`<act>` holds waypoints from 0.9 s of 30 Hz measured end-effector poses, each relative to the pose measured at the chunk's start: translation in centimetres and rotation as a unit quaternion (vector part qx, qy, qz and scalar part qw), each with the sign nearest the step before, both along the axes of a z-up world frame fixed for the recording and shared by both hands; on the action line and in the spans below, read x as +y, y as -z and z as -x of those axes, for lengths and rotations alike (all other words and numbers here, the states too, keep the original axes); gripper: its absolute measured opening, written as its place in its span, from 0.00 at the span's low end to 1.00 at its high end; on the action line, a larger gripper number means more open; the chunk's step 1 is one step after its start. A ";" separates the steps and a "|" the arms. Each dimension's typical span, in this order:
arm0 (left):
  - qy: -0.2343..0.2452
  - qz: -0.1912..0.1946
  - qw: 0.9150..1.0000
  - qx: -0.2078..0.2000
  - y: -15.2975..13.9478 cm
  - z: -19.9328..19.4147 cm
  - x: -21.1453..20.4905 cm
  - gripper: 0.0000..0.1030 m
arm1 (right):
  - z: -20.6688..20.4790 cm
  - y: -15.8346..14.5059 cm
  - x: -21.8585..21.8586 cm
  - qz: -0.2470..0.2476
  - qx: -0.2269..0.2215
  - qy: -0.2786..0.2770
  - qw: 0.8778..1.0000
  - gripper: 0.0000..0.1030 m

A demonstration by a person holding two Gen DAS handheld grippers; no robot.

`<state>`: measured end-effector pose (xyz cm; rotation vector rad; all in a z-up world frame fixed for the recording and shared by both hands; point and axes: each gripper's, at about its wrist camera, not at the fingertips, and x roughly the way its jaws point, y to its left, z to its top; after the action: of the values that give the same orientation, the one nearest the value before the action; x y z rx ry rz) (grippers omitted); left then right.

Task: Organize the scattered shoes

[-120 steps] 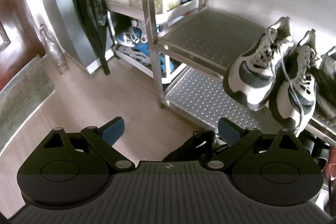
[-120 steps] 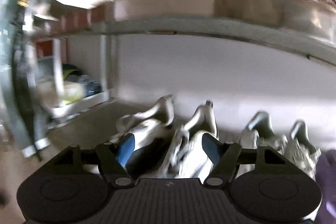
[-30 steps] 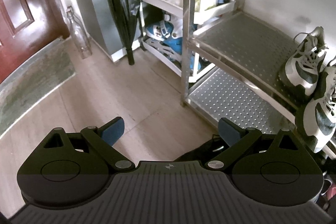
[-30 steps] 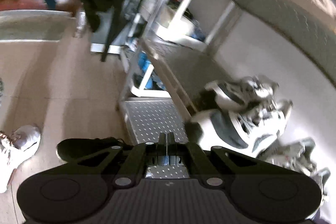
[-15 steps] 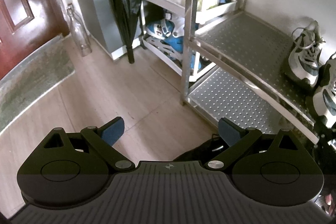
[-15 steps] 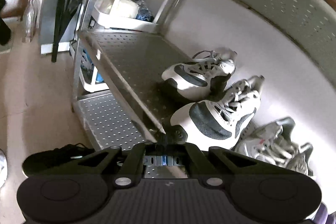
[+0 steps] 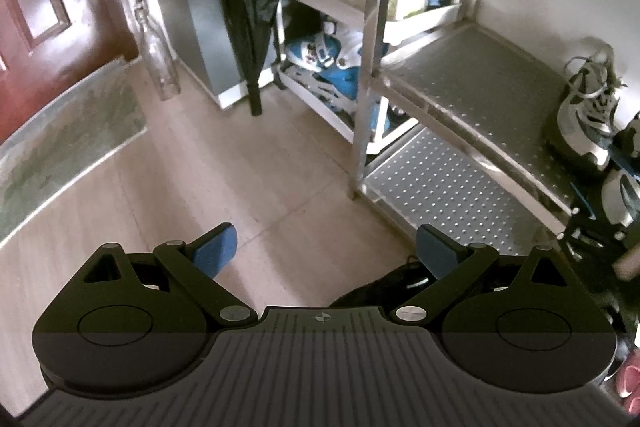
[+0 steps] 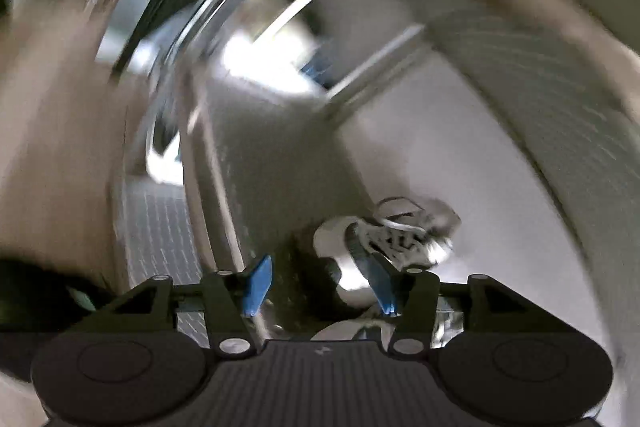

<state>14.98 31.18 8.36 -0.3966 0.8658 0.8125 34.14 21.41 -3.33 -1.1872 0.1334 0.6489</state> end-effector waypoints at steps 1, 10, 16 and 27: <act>0.000 -0.001 1.000 0.000 0.0 0.0 0.0 0.96 | -0.3 0.4 0.4 0.018 -0.012 -0.001 1.000 0.49; 0.007 0.002 1.000 0.002 0.0 -0.2 -0.2 0.96 | -2.0 3.7 2.9 0.129 -0.064 0.015 0.989 0.38; 0.004 0.005 1.000 -0.001 0.0 0.2 0.1 0.96 | -1.4 1.8 2.2 0.045 -0.001 0.071 0.996 0.34; 0.003 0.009 1.000 -0.005 0.1 0.4 0.2 0.96 | 3.6 -0.6 3.4 0.010 0.055 0.103 0.993 0.37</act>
<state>14.61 31.35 8.31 -0.4131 0.8659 0.7969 30.55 24.77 -2.69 -1.1398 0.3529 0.5321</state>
